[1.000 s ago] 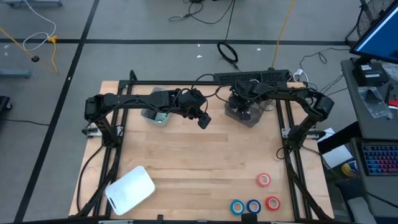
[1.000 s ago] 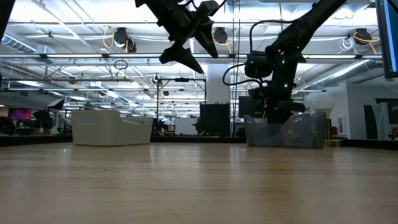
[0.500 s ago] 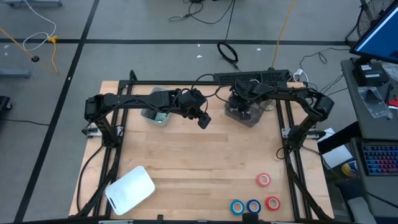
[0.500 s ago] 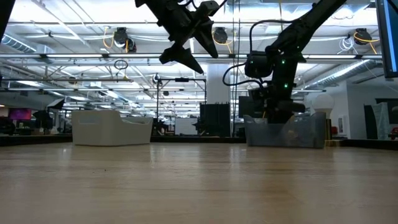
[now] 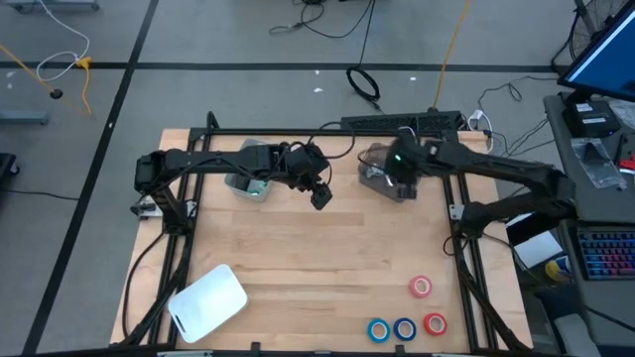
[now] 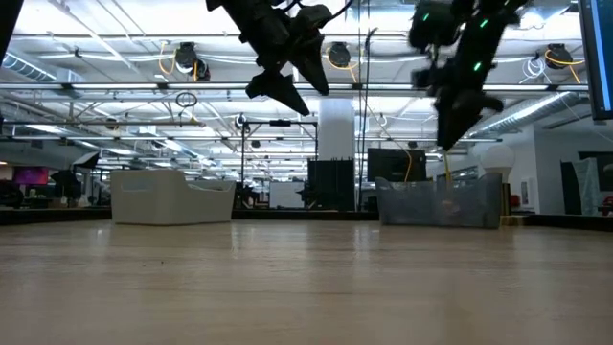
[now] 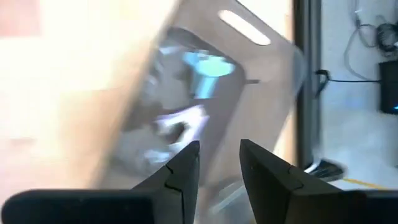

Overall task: Pick and place Stapler, Stapler remover, tape
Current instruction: Put the pink tape into the white bin

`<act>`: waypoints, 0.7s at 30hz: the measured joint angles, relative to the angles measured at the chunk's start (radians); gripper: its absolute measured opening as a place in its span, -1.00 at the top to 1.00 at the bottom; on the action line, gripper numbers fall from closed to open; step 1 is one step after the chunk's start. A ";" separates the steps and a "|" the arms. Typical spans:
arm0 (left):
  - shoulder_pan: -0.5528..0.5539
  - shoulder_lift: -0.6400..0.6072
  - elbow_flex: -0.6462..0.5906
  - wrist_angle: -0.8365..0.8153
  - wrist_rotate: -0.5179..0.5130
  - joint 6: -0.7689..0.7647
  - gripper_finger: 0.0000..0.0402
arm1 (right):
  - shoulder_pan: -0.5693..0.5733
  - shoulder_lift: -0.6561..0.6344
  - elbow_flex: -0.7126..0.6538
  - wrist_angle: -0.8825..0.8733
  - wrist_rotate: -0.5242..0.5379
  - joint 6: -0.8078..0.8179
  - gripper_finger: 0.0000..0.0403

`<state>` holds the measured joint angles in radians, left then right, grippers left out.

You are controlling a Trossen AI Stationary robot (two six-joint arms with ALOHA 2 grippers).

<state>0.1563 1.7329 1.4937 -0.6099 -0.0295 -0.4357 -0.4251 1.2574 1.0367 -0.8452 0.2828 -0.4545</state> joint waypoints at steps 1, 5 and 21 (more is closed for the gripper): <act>-0.003 0.000 0.000 -0.016 -0.004 0.014 -0.32 | 0.027 -0.037 0.000 -0.038 -0.019 0.056 0.48; -0.029 0.000 -0.006 -0.068 -0.061 0.039 -0.32 | 0.137 -0.165 0.000 -0.184 -0.190 0.291 0.47; -0.137 0.000 -0.205 0.142 -0.016 0.042 -0.32 | 0.625 -0.297 -0.079 -0.427 -0.577 1.071 0.53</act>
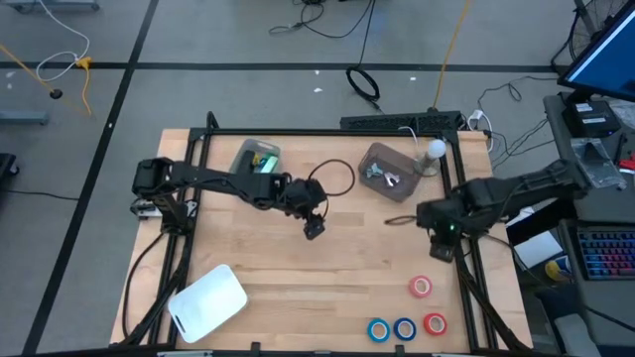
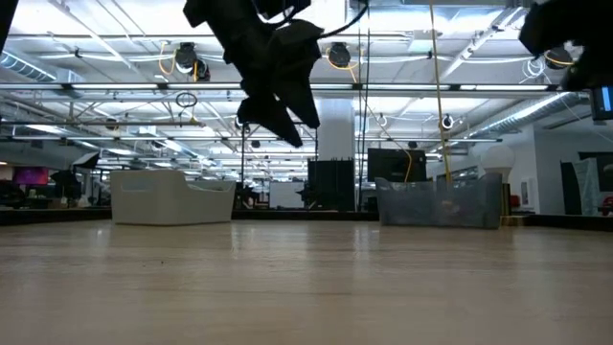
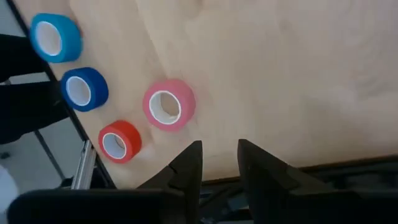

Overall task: Pick and place Stapler, Stapler remover, tape
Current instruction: Put the pink tape into the white bin

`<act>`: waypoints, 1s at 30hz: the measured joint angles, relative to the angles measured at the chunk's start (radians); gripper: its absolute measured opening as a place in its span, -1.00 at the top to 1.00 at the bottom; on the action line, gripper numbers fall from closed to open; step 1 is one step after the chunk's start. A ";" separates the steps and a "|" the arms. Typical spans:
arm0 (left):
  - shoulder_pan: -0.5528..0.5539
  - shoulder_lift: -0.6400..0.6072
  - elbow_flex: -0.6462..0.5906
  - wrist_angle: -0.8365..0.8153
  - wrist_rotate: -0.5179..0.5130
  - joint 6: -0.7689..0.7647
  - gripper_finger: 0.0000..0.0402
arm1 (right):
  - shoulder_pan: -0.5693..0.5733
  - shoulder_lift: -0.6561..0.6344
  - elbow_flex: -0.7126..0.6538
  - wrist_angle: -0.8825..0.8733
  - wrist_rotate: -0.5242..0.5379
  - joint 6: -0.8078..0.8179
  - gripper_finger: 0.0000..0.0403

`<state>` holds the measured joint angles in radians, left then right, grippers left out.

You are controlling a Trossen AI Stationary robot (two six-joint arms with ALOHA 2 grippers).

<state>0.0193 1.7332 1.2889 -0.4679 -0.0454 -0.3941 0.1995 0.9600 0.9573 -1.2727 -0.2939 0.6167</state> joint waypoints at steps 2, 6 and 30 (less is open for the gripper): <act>-0.014 0.000 -0.019 0.011 0.014 0.001 -0.32 | 0.053 0.000 -0.045 0.039 0.000 0.091 0.51; -0.038 0.000 -0.044 0.049 0.021 0.008 -0.32 | 0.132 0.000 -0.127 0.145 0.000 0.249 0.46; -0.074 0.000 -0.045 0.130 0.090 0.105 -0.32 | 0.385 0.008 -0.403 0.616 -0.068 0.888 0.31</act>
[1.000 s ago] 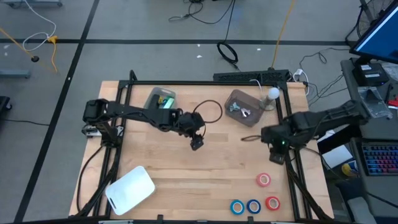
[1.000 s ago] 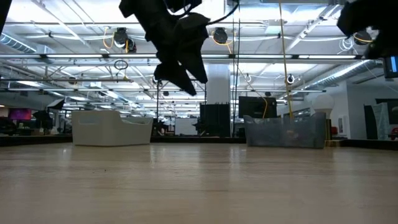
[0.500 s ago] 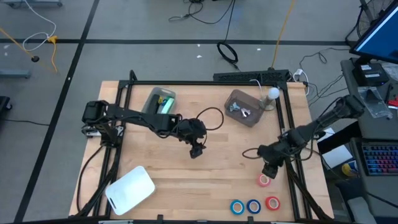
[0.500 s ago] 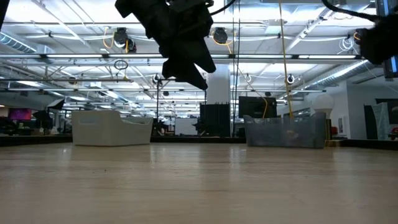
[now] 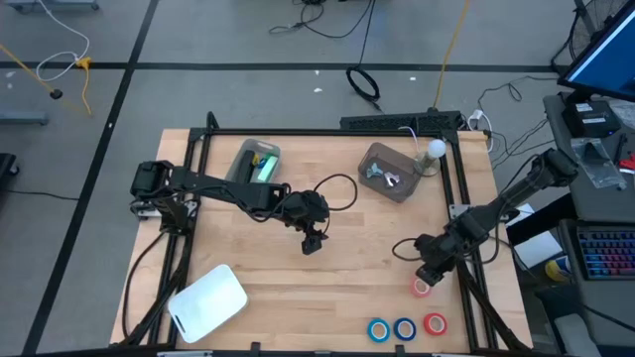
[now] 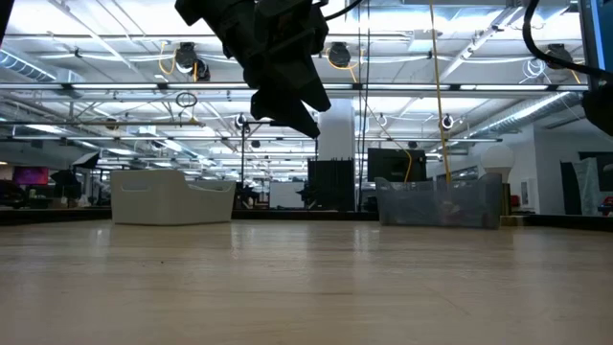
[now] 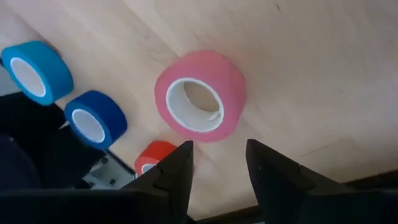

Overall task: Pick and place Stapler, Stapler remover, tape
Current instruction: Put the pink tape into the white bin

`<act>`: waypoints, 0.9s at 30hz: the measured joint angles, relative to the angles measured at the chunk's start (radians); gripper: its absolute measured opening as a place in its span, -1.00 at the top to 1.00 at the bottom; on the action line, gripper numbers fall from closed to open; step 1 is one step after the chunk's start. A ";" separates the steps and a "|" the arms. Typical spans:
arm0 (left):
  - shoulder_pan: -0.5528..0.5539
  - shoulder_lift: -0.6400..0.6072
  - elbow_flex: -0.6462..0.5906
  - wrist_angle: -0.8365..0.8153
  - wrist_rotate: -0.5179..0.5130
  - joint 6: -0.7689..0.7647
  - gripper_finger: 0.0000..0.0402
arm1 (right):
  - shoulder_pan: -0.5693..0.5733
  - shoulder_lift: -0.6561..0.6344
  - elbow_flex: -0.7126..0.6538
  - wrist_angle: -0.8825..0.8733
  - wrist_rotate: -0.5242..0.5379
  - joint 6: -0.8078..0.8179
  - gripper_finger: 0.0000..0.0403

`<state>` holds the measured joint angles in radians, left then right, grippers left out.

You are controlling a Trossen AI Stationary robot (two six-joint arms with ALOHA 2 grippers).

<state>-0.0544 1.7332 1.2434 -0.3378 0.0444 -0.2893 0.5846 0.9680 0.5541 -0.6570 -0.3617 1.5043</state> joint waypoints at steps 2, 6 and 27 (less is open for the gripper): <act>0.000 0.000 0.000 0.000 0.000 0.000 -0.32 | 0.001 0.013 0.000 0.009 0.021 0.003 0.31; 0.000 0.000 0.000 0.000 0.000 0.003 -0.32 | 0.000 0.060 0.000 0.023 0.049 -0.008 0.31; 0.000 0.000 0.001 0.000 0.000 0.017 -0.32 | 0.001 0.181 -0.002 0.076 0.087 -0.105 0.31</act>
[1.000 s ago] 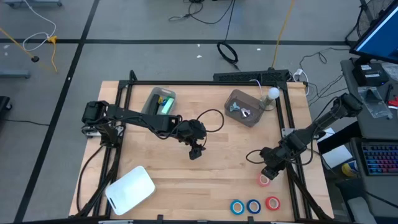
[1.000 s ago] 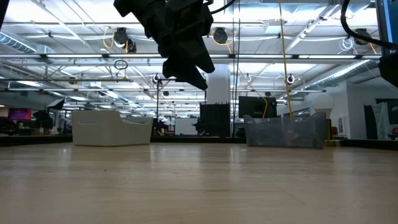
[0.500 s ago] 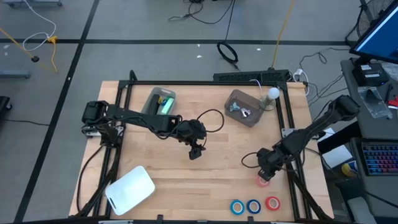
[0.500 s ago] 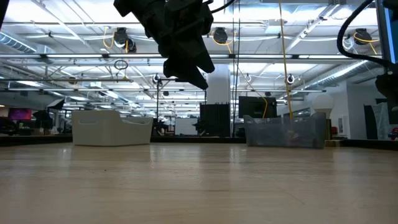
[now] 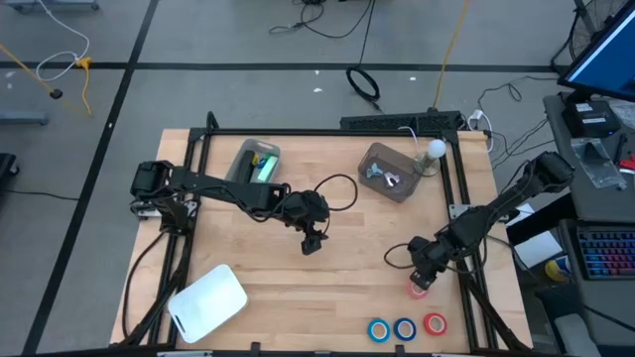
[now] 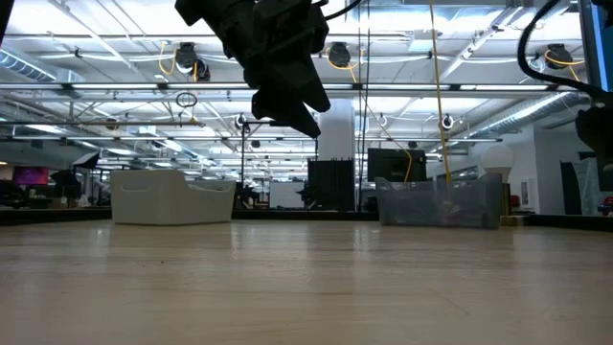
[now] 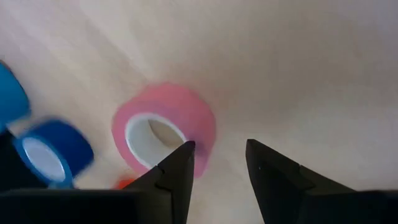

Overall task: Pick and place Stapler, Stapler remover, tape
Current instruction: Put the pink tape into the white bin

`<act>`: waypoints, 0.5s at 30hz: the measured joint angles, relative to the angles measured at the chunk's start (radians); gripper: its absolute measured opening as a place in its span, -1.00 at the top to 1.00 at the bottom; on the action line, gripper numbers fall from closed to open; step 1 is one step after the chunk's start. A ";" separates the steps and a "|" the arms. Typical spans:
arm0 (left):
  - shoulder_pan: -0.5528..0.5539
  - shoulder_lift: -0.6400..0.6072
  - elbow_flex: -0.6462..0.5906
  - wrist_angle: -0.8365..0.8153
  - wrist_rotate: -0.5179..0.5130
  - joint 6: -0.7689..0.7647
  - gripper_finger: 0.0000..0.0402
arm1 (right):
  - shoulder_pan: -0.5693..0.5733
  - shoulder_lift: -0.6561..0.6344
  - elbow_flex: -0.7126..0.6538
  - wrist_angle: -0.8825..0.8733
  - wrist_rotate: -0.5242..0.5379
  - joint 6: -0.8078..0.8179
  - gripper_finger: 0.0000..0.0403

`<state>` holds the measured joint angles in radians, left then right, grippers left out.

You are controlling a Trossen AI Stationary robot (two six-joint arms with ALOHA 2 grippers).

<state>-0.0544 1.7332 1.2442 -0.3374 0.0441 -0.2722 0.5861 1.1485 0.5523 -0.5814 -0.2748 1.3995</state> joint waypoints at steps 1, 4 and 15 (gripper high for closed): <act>0.000 0.000 0.000 -0.001 0.000 0.001 -0.32 | -0.001 -0.013 -0.001 0.000 0.024 0.008 0.31; 0.000 0.000 0.000 0.000 0.000 0.002 -0.32 | -0.002 -0.043 -0.001 0.002 0.039 0.026 0.31; 0.000 0.000 0.000 0.000 0.001 0.006 -0.32 | -0.001 -0.049 -0.001 0.009 0.015 0.008 0.31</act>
<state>-0.0544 1.7332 1.2446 -0.3378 0.0448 -0.2665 0.5846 1.0996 0.5514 -0.5720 -0.2595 1.4074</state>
